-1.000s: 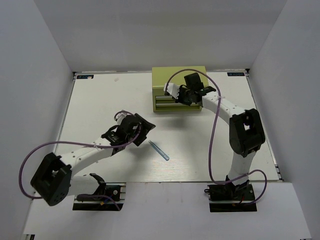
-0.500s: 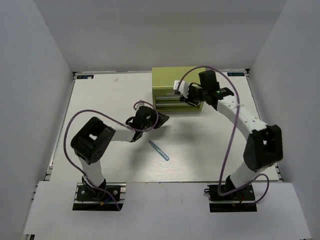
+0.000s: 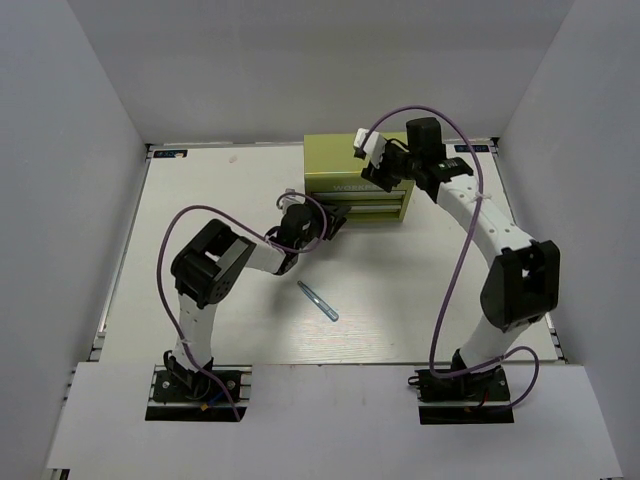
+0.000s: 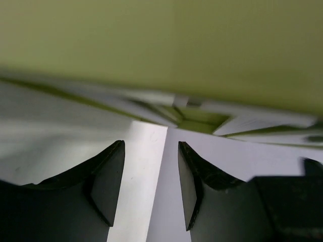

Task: Sort the stationery into containers
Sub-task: Open the drawer in the storage box.

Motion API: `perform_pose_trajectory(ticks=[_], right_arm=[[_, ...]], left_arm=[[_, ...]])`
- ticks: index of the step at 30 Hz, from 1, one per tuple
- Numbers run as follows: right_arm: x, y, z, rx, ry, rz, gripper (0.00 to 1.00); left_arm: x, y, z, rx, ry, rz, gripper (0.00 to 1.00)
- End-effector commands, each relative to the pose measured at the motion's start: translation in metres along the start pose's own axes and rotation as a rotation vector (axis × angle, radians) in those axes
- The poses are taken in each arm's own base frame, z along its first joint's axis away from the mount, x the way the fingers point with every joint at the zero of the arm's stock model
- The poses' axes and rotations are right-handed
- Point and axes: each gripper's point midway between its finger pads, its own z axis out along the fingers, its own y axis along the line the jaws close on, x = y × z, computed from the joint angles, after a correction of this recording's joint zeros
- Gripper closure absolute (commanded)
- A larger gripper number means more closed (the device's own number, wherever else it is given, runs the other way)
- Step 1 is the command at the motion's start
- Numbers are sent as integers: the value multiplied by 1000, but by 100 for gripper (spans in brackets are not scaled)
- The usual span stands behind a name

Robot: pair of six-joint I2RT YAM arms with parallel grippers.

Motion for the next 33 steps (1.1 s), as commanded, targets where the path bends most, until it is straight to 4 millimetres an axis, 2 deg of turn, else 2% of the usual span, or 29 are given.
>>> perform_pose_trajectory(ticks=[1, 2, 9, 10, 11, 13, 14, 15, 16, 19, 20, 26, 27, 30, 31, 33], right_arm=[[13, -11, 4, -2, 66, 44, 41], [15, -13, 4, 4, 73, 44, 41], [23, -19, 12, 12, 93, 58, 41], [24, -20, 11, 16, 93, 59, 41], [23, -21, 12, 19, 93, 63, 41], [23, -23, 11, 23, 96, 65, 41], [25, -23, 13, 23, 100, 66, 41], [28, -23, 13, 24, 106, 71, 41], [30, -23, 14, 22, 112, 73, 41], [32, -24, 16, 21, 119, 78, 41], [33, -22, 17, 11, 122, 83, 41], [34, -21, 16, 3, 128, 84, 41], [35, -20, 16, -1, 132, 85, 41], [37, -18, 18, -9, 139, 87, 41], [39, -17, 17, -11, 146, 93, 41], [41, -13, 19, -26, 153, 96, 41]], left_arm=[[-13, -29, 8, 87, -63, -11, 43], [-14, -34, 9, 98, -64, -11, 42], [-21, -21, 21, 55, -129, -19, 42], [-21, -27, 22, 67, -130, -20, 42], [-21, -16, 24, 40, -129, -18, 44], [-21, -20, 29, 41, -129, -18, 44], [-22, -11, 31, 16, -138, -16, 44], [-24, -16, 33, 27, -151, -17, 44], [-21, -13, 35, 17, -152, -14, 45], [-30, -18, 37, 25, -203, -25, 45], [-26, -11, 38, 13, -205, -21, 46], [-47, -23, 42, 46, -320, -49, 47], [-43, -16, 43, 27, -320, -43, 49], [-49, -20, 44, 37, -352, -64, 52], [-44, -21, 43, 41, -343, -74, 55], [-47, -15, 44, 31, -367, -81, 64]])
